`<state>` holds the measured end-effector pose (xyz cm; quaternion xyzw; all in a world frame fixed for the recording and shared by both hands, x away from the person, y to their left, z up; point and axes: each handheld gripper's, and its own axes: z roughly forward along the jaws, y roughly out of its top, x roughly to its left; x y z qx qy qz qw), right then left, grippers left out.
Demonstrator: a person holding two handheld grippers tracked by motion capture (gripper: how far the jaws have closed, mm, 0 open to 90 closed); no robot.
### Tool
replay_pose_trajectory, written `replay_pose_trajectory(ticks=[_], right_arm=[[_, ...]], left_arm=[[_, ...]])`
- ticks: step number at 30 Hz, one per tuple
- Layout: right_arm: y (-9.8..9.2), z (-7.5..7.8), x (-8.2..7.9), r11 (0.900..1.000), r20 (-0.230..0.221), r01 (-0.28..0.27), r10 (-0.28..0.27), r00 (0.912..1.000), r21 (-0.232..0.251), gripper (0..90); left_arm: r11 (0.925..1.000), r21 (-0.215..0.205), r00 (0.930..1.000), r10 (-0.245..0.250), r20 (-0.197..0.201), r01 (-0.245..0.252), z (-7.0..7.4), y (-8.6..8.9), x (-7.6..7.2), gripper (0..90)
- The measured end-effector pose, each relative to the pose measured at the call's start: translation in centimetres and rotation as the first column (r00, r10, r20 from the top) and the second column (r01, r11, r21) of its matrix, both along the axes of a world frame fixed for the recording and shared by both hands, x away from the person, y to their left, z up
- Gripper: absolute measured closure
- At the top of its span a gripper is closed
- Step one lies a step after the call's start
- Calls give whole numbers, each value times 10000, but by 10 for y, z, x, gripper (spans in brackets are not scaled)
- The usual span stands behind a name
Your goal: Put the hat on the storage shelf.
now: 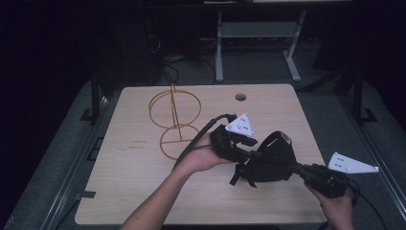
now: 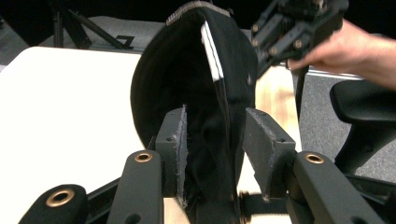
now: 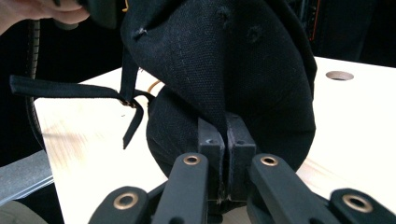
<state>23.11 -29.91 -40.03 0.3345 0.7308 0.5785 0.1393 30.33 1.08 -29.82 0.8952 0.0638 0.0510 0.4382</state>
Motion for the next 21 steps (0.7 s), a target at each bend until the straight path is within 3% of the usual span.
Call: replay_pose_trajectory(ticks=[9, 21], right_arm=[[-4, 17, 11, 9997, -356, -232, 229, 9991, -88, 873], [-15, 30, 24, 9993, -773, -354, 359, 9964, 89, 873]], left_arm=[[9989, 1, 9989, 465, -34, -465, -11, 30, -2, 592], [9962, 148, 9960, 866, -202, -863, -29, 58, -5, 591]])
